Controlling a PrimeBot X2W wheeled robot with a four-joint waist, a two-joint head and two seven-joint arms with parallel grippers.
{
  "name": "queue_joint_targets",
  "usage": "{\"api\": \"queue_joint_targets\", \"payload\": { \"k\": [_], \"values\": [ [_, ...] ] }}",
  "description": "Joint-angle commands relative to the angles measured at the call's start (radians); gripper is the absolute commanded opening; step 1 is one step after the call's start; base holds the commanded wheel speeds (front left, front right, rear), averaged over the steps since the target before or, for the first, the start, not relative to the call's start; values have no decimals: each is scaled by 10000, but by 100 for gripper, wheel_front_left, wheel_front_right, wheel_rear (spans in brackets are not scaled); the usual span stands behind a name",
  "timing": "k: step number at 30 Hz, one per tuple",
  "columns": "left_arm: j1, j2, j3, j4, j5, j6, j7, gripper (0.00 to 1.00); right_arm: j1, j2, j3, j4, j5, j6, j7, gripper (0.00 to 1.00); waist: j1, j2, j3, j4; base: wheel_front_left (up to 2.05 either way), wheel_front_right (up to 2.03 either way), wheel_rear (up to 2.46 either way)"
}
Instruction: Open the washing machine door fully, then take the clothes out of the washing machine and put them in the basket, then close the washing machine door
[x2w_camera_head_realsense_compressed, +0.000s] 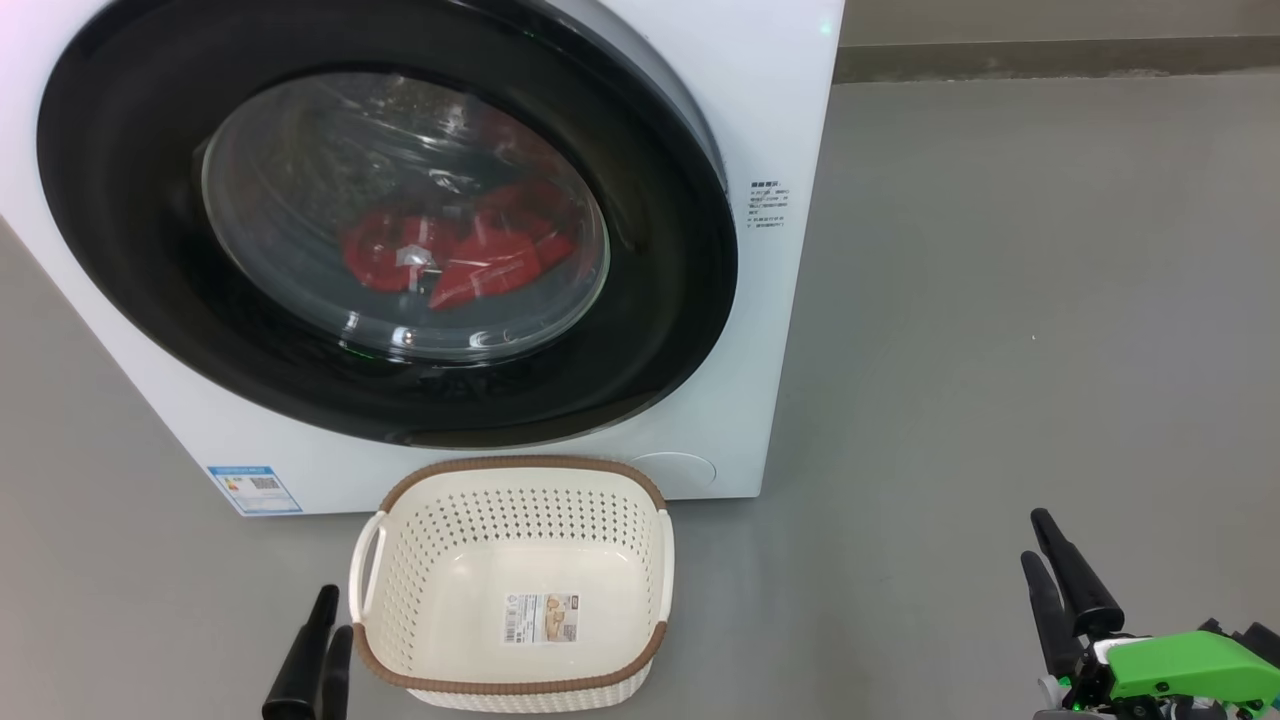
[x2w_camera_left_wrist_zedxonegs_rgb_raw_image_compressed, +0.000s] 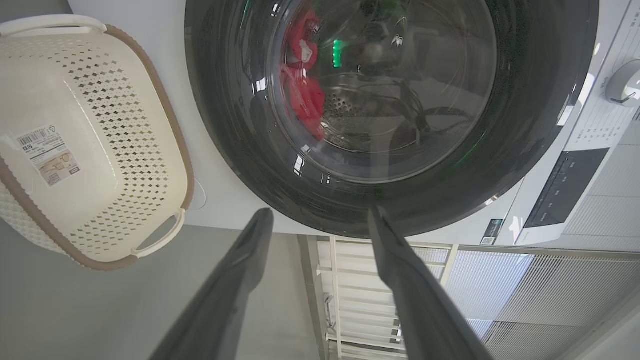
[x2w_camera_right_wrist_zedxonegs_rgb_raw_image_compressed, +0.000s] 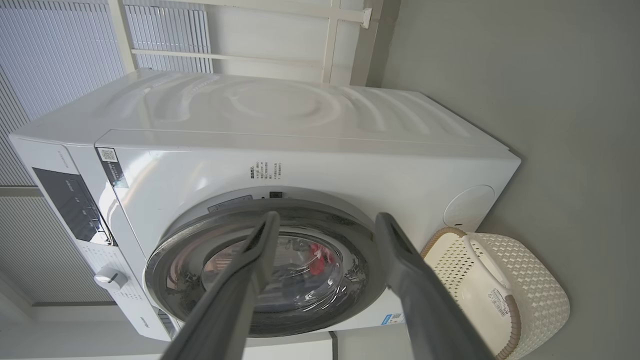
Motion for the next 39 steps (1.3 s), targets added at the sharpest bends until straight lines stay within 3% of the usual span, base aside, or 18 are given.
{"api": "queue_joint_targets", "payload": {
  "k": [1, 9, 11, 27, 39],
  "values": [
    [-164, 154, 75, -372, 76, -11, -75, 100, -258, -88, 107, -320, -61, 1, -93, 100, 15, 0, -2, -2, 0, 0, 0],
    [-47, 345, -33, -601, 526, -15, -357, 100, -241, -105, 351, -416, -469, 1, -329, 100, -3, 0, 38, -7, 0, 0, 0],
    [45, 416, 0, -852, 1729, -22, -683, 100, -242, -129, 635, -516, -1262, 0, -652, 100, -3, 0, 84, -10, 0, 0, 0],
    [173, 472, 100, -1048, 4065, -30, -1123, 100, -279, -161, 1007, -606, -2799, -1, -1093, 100, -3, 0, 158, -19, 0, 0, 0],
    [276, 473, 160, -1259, 5914, -37, -1475, 100, -295, -187, 1153, -559, -4610, -2, -1446, 100, -3, 0, 199, -21, 0, 0, 0]
  ]
}}
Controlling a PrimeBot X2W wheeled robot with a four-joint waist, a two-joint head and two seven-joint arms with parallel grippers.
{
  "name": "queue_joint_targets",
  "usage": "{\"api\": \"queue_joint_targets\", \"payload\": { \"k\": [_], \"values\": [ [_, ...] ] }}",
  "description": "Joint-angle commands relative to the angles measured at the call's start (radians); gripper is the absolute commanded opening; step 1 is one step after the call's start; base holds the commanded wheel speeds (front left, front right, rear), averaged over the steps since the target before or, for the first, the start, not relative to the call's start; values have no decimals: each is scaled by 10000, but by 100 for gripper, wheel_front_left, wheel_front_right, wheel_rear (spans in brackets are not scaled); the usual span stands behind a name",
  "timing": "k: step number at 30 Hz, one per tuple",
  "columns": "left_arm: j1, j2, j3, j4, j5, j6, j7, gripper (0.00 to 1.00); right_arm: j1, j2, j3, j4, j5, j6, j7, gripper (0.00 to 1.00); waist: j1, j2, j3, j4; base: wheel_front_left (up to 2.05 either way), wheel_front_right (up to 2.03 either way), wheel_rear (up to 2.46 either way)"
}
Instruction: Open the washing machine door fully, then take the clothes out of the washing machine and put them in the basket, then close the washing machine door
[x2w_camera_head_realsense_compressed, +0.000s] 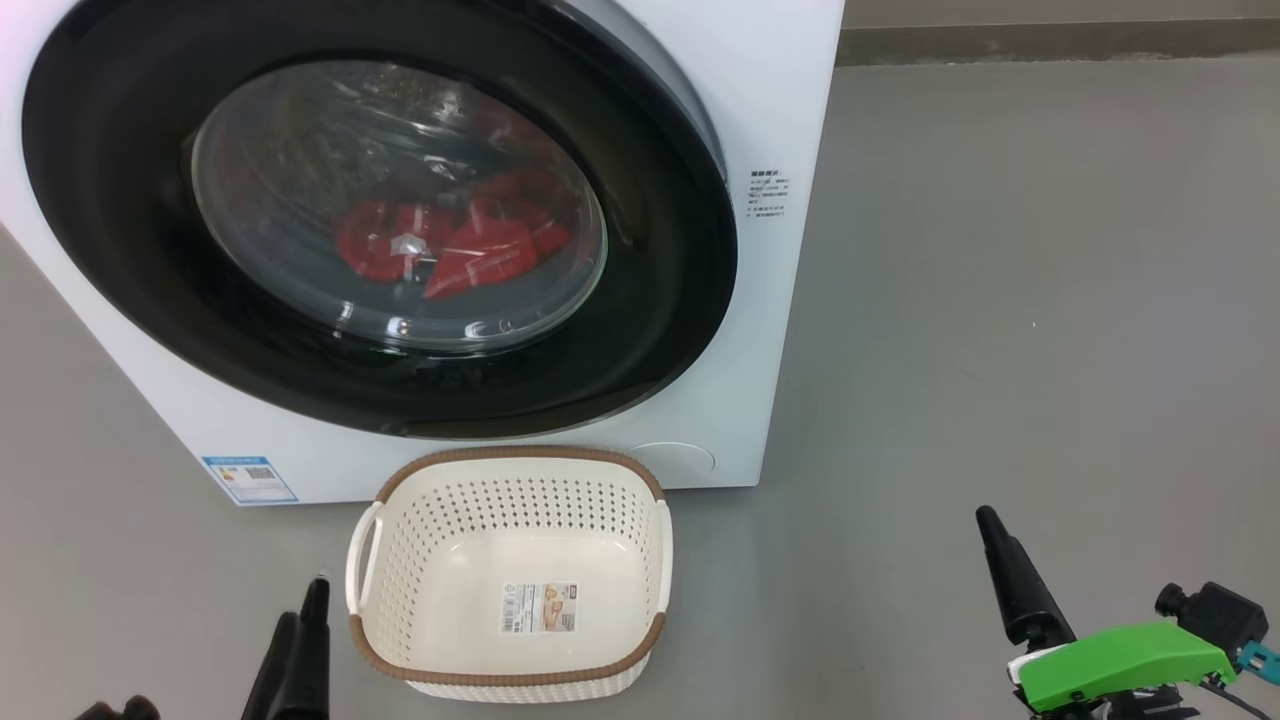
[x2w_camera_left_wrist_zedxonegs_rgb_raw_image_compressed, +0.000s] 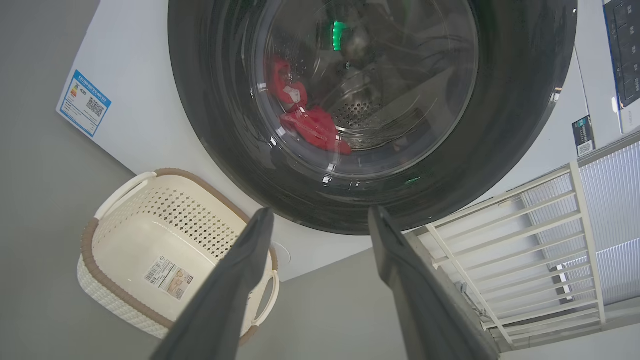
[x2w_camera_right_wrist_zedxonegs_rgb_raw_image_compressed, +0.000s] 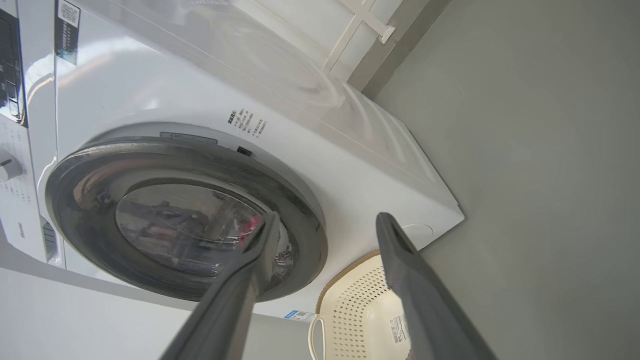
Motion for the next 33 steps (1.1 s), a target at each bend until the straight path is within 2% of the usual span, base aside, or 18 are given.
{"api": "queue_joint_targets", "payload": {
  "k": [1, 15, 33],
  "values": [
    [-2, 175, 205, -350, 453, -38, -140, 100, -296, -125, 192, -262, -396, -2, -118, 100, -1, -1, 4, -1, 0, 0, 0],
    [221, 165, 327, -579, 2494, -46, -552, 100, -276, -155, 482, -253, -2615, -3, -531, 100, -1, -1, 5, -34, 0, 0, 0],
    [404, 134, 471, -806, 4642, -56, -1049, 100, -224, -192, 677, -374, -4408, -5, -1030, 100, -1, -1, 39, -48, 0, 0, 0]
  ]
}}
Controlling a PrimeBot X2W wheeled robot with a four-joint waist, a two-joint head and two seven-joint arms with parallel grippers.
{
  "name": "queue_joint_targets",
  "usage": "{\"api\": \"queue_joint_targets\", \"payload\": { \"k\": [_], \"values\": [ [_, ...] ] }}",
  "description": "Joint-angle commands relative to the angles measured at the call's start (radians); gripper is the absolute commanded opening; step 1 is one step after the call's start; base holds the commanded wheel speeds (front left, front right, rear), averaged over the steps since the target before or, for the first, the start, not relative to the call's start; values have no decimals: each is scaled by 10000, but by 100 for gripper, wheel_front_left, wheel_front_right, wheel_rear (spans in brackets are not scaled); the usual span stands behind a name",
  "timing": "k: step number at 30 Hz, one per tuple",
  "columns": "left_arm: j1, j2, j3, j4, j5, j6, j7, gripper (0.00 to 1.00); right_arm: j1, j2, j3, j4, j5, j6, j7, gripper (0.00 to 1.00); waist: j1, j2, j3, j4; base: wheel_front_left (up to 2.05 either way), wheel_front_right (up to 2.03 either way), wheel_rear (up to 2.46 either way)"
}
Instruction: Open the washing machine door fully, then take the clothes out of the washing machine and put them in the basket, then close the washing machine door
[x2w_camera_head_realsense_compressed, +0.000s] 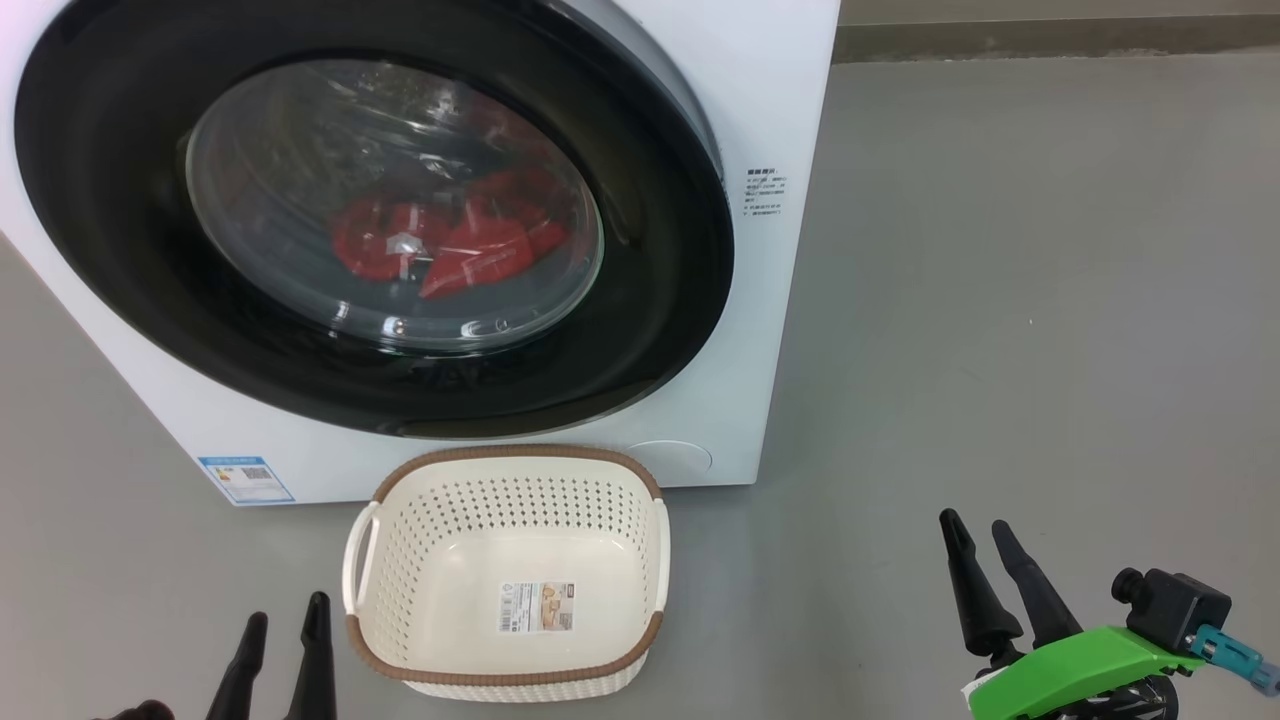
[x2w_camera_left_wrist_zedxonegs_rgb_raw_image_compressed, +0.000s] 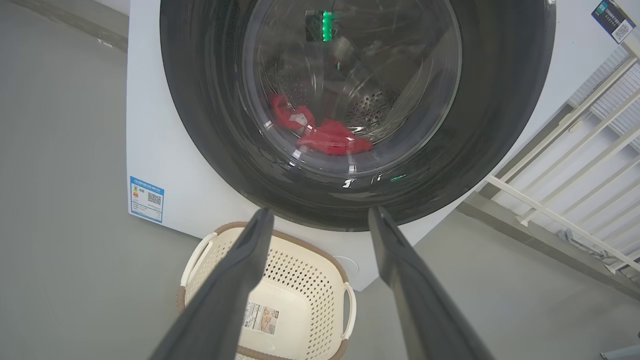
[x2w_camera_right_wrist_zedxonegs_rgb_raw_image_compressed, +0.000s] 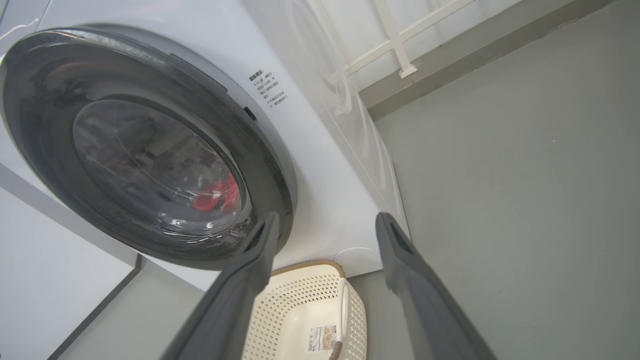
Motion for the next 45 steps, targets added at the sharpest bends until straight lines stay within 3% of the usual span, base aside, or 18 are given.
{"api": "queue_joint_targets", "payload": {
  "k": [1, 38, 45],
  "values": [
    [-77, 136, 290, -307, 341, -47, -151, 100, -224, -123, 194, -295, -292, -5, -162, 100, -1, 0, 3, -6, 0, 0, 0],
    [194, 254, 378, -392, 4759, -69, -1265, 100, -40, -204, 315, -170, -3956, -7, -1278, 100, -1, 0, 188, -203, 0, 0, 0],
    [157, 241, 370, -277, 4613, -69, -1265, 100, 48, -204, 30, -100, -3879, -7, -1278, 100, -1, 0, 194, -196, 0, 0, 0]
  ]
}}
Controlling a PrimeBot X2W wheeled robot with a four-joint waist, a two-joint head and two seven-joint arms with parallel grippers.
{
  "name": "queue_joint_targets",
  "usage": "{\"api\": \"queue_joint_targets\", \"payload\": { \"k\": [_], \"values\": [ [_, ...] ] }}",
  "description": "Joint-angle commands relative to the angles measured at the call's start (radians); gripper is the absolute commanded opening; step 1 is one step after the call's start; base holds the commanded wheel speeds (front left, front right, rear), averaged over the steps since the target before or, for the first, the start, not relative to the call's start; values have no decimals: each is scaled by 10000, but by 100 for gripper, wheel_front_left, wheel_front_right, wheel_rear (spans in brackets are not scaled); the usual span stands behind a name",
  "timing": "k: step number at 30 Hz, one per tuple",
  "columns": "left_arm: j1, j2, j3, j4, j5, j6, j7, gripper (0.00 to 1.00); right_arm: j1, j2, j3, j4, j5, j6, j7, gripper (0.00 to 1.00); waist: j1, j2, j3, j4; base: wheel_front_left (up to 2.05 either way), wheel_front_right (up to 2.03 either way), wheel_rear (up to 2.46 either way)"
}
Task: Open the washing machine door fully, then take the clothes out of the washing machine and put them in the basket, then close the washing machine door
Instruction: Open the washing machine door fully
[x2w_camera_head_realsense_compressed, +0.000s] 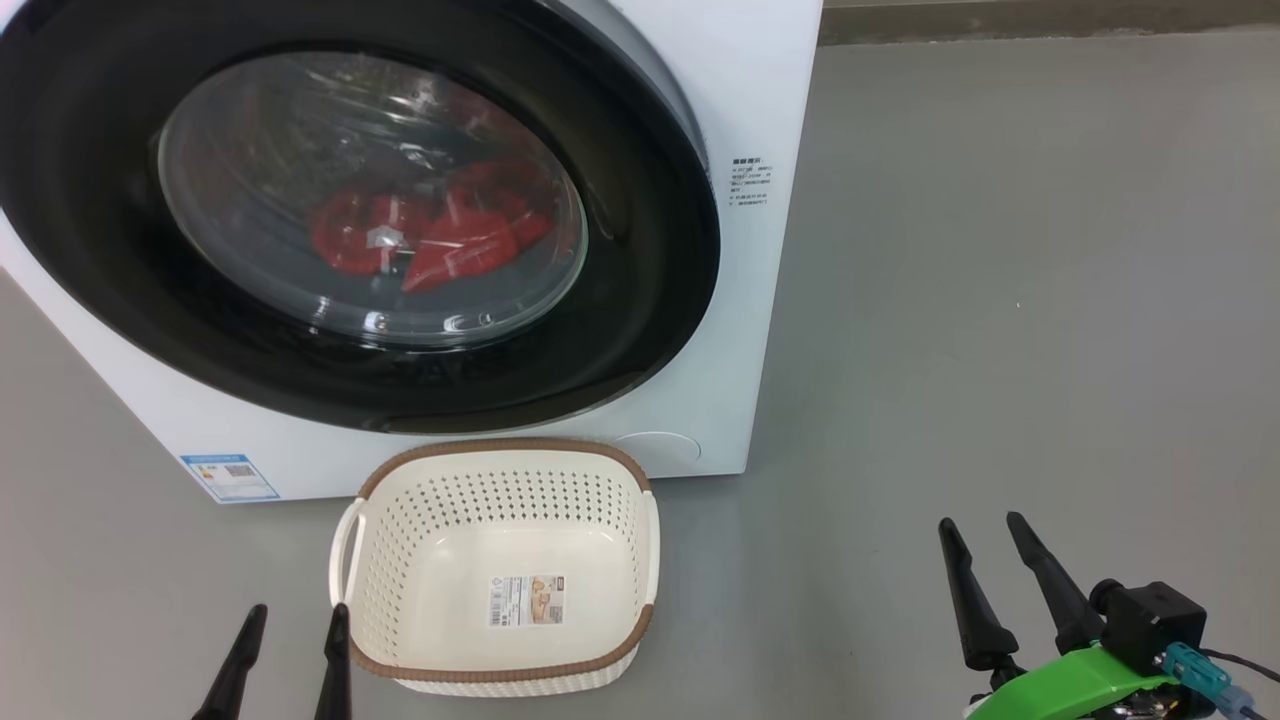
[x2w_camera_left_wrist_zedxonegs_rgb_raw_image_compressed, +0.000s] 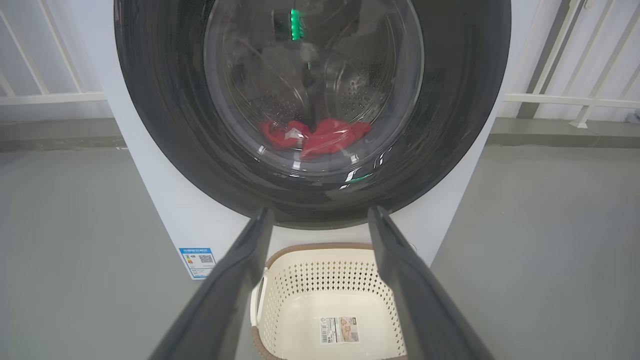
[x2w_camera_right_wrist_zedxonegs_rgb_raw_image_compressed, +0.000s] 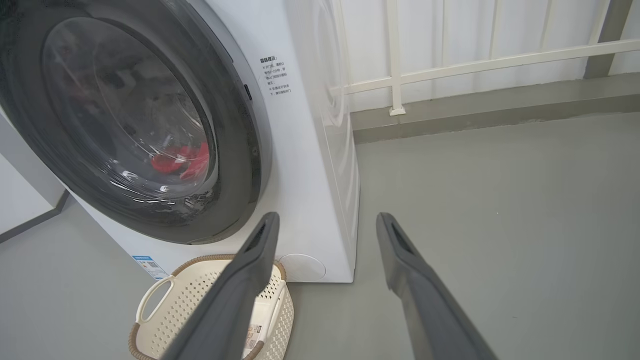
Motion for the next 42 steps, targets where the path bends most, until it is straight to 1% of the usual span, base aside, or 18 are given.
{"api": "queue_joint_targets", "payload": {
  "k": [1, 13, 14, 15, 16, 20, 23, 30, 36, 40, 41, 42],
  "values": [
    [-77, 187, 318, -196, -32, -56, -124, 100, -41, -135, 184, -196, -3, -9, -118, 100, 0, -1, -4, -1, 0, 0, 0],
    [-72, 250, 229, -134, -173, -56, -124, 100, -46, -135, 320, -100, -27, -9, -118, 100, 0, -1, 21, -15, 0, 0, 0],
    [-79, 260, 211, -144, -181, -56, -124, 100, -68, -135, 406, -86, 51, -9, -118, 71, 0, -1, 30, -5, 0, 0, 0],
    [-91, 269, 189, -162, -194, -56, -124, 100, -102, -135, 487, -69, 111, -9, -118, 13, 0, -1, 40, 6, 0, 0, 0],
    [-103, 280, 165, -181, -208, -56, -124, 100, -152, -135, 558, -86, 173, -9, -118, 0, 0, -1, 51, 19, 0, 0, 0],
    [-156, 324, 72, -250, -250, -56, -124, 100, -447, -135, 830, -247, 624, -9, -118, 0, 0, -1, 113, 98, 0, 0, 0],
    [-173, 362, 20, -297, -287, -56, -124, 100, -805, -135, 1078, -359, 1185, -9, -118, 0, 0, -1, 180, 146, 0, 0, 0],
    [-391, 472, -205, -326, -384, -56, -124, 100, -2190, -135, 1315, -553, 2203, -9, -118, 0, 0, -1, 471, 391, 0, 0, 0],
    [-661, 554, -442, -314, -479, -56, -124, 100, -3519, -135, 1194, -665, 3518, -9, -118, 0, 0, -1, 798, 709, 0, 0, 0],
    [-879, 604, -603, -282, -574, -56, -124, 100, -4424, -135, 1297, -772, 4718, -9, -118, 0, 0, -1, 1074, 937, 0, 0, 0],
    [-879, 604, -603, -282, -574, -56, -124, 100, -4424, -135, 1297, -772, 4718, -9, -118, 0, 0, -1, 1074, 937, 0, 0, 0],
    [-941, 618, -652, -272, -596, -56, -124, 100, -4640, -135, 1286, -793, 5043, -9, -118, 0, 0, -1, 1147, 998, 0, 0, 0]
  ]
}}
